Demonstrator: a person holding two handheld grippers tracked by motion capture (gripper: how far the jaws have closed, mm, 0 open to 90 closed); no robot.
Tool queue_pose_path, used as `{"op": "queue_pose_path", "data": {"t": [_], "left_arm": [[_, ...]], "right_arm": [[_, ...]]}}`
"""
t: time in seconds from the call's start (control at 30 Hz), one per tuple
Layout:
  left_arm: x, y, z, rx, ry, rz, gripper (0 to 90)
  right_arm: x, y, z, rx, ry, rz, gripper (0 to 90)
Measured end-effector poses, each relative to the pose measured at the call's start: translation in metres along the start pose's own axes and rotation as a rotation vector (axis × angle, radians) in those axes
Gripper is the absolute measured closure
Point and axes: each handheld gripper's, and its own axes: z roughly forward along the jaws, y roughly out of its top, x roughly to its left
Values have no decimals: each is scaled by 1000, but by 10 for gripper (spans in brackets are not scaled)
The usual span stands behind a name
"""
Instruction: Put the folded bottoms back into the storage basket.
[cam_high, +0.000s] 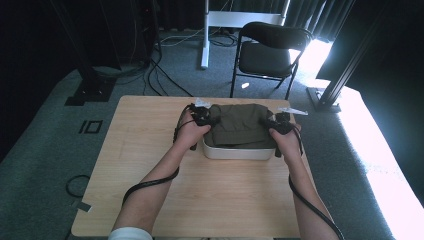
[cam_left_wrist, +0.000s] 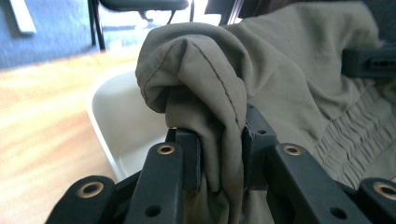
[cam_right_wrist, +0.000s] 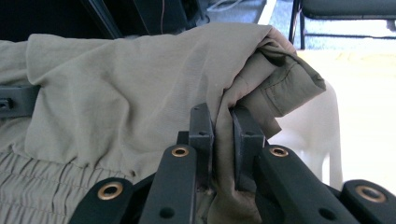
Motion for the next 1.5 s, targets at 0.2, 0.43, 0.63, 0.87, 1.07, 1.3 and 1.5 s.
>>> {"op": "queue_pose_path", "data": {"t": [0.2,0.43,0.63,0.87,1.07,1.3,1.5], "left_arm": [[4,-8,12,50,21,-11,751],[3,-10,20,107,45,6,756],[4,-14,26,133,55,10,759],[2,-16,32,160,80,44,758],[0,-17,36,168,92,76,742],[0,-17,37,153,88,88,658],[-4,-13,33,94,79,64,443]], "right_arm": [[-2,-6,10,61,-16,-15,812],[-1,-11,19,118,-52,-14,812],[-3,-14,26,147,-66,4,811],[-2,-18,31,182,-103,10,809],[-2,-21,34,188,-124,6,796],[-2,-20,32,160,-148,-15,721],[-1,-13,25,90,-114,-18,560]]}}
